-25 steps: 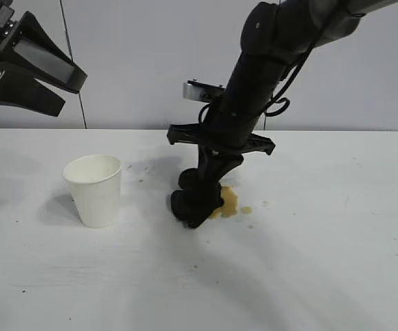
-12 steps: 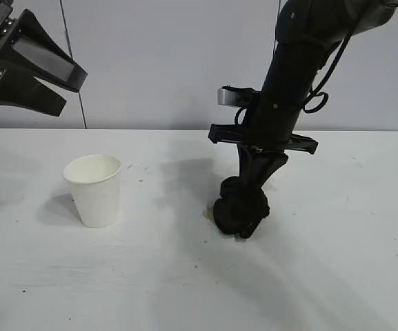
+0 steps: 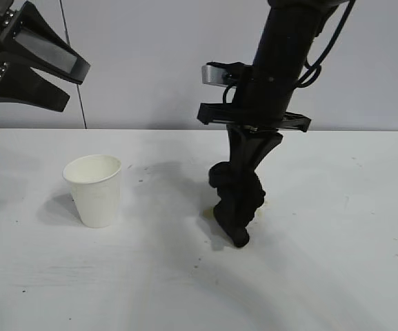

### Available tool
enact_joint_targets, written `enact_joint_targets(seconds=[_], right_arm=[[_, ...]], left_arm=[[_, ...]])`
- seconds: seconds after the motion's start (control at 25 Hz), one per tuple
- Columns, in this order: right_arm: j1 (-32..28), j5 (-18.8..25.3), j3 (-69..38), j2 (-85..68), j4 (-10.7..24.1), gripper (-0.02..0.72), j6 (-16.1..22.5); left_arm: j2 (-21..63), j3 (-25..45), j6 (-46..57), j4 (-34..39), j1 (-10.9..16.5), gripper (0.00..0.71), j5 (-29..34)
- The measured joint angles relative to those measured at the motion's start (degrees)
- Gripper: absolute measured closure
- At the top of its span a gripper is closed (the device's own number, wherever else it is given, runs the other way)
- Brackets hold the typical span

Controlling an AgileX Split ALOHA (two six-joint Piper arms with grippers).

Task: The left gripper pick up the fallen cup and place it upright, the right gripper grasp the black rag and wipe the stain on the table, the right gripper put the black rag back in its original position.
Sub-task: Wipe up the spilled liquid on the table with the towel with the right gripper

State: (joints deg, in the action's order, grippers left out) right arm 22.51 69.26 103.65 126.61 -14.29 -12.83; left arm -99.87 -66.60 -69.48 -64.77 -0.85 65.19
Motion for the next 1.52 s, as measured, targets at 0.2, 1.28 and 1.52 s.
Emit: enact_joint_targets(seconds=[0.2, 1.28, 1.52], right_arm=[[4.1, 0.0, 0.0, 2.3, 1.7, 0.659, -0.3], [6.7, -6.2, 0.7, 7.4, 1.2, 0.659, 1.0], [7.0, -0.8, 0.4, 6.8, 1.3, 0.659, 0.3]], left_arm=[[0.0, 0.0, 0.0, 0.0, 0.0, 0.078, 0.6], [0.0, 0.0, 0.0, 0.0, 0.0, 0.078, 1.2], [0.0, 0.0, 0.0, 0.0, 0.0, 0.078, 1.2]])
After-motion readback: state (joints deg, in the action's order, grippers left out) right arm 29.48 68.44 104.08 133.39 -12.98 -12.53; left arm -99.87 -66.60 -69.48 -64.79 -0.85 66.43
